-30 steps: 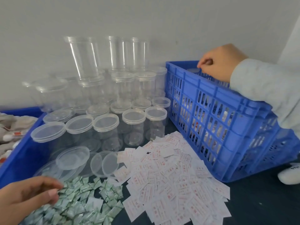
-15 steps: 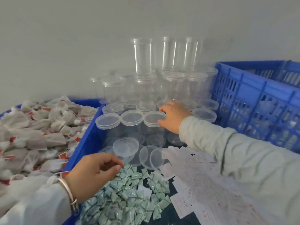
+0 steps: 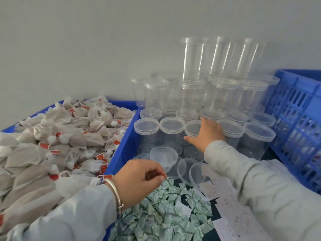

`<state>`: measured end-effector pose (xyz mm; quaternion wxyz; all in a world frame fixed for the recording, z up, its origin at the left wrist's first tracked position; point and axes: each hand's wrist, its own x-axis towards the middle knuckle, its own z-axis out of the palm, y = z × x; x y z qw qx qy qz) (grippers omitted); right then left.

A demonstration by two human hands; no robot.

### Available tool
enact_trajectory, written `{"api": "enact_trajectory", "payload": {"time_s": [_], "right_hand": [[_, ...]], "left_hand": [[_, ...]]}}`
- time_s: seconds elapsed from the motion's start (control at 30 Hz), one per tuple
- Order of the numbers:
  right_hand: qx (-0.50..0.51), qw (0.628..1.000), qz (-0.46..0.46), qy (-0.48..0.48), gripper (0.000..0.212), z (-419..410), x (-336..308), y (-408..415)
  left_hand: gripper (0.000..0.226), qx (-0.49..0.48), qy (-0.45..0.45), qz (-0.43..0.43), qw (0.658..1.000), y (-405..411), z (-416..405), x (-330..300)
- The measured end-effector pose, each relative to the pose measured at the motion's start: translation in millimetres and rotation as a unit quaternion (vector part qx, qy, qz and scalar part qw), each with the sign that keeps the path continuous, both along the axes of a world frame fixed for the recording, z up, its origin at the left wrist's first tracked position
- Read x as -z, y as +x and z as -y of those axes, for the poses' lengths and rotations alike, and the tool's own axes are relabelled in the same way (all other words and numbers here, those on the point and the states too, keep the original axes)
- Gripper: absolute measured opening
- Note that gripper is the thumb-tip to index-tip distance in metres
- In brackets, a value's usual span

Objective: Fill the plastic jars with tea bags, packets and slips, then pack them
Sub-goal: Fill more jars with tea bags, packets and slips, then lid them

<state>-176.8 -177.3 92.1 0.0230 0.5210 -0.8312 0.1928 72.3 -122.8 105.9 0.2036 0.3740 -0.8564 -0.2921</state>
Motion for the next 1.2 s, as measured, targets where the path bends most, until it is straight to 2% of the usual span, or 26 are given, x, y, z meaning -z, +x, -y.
{"api": "enact_trajectory", "payload": {"time_s": [0.1,0.2,0.23,0.3,0.4,0.47,0.5,0.57,0.67,0.77,0.8,0.87,0.9,0.97,1.07,1.13,1.2], "right_hand": [[-0.033,0.991,0.073,-0.105,0.095,-11.5,-2.6,1.4],[-0.084,0.947,0.111,-0.288,0.096,-36.9,-6.7,17.4],[-0.111,0.926,0.114,-0.343,0.098,-47.3,-8.3,26.2],[-0.171,0.891,0.097,-0.408,0.105,-70.0,-9.2,45.4],[-0.277,0.863,0.086,-0.413,0.096,-101.8,-3.3,76.7],[-0.313,0.854,0.081,-0.407,0.082,-116.2,7.1,99.5],[-0.307,0.855,0.079,-0.411,0.076,-121.4,12.3,110.1],[-0.262,0.861,0.087,-0.427,0.065,-127.6,22.9,123.7],[-0.251,0.861,0.134,-0.422,0.068,-126.4,34.0,127.0],[-0.276,0.857,0.174,-0.398,0.073,-117.8,53.7,113.0],[-0.286,0.863,0.197,-0.366,0.079,-115.8,59.5,105.7],[-0.310,0.884,0.253,-0.240,0.095,-114.4,68.6,91.8],[-0.313,0.896,0.253,-0.187,0.102,-114.9,73.9,86.1],[-0.305,0.911,0.224,-0.163,0.105,-115.4,84.7,79.6],[-0.298,0.906,0.209,-0.217,0.098,-114.5,87.0,84.6],[-0.265,0.902,0.123,-0.319,0.089,-112.6,84.7,86.4],[-0.231,0.892,0.054,-0.384,0.080,-111.5,80.2,84.8]], "left_hand": [[0.025,0.003,0.000,-0.011,1.000,-0.1,-2.2,-0.8],[0.022,0.002,0.000,-0.046,0.999,-1.8,-5.6,-1.0],[0.024,-0.004,0.018,-0.075,0.997,-2.3,-5.5,-1.7],[0.050,-0.023,0.089,-0.153,0.984,-2.3,-4.0,-2.7],[0.100,-0.029,0.150,-0.211,0.965,0.0,-0.6,-3.2],[0.118,-0.005,0.129,-0.174,0.976,1.9,-1.3,-1.9],[0.120,0.012,0.119,-0.141,0.983,2.5,-2.4,-1.3],[0.116,0.042,0.113,-0.072,0.990,3.3,-3.8,-0.1],[0.101,0.047,0.072,0.012,0.996,3.9,-4.1,1.5],[0.089,0.037,0.029,0.017,0.999,3.6,-6.8,0.5],[0.088,0.032,0.020,0.006,0.999,3.7,-6.9,0.2],[0.092,0.017,0.016,-0.008,1.000,4.2,-5.2,0.0],[0.095,0.009,0.018,-0.010,1.000,4.9,-4.6,-1.0],[0.100,-0.002,0.013,0.001,1.000,5.8,-5.2,-3.0],[0.097,-0.019,-0.028,0.051,0.998,2.9,-8.0,-4.4],[0.088,-0.053,-0.035,0.064,0.996,1.6,-8.1,-5.2],[0.091,-0.083,-0.023,0.078,0.993,0.2,-6.9,-5.4]]}}
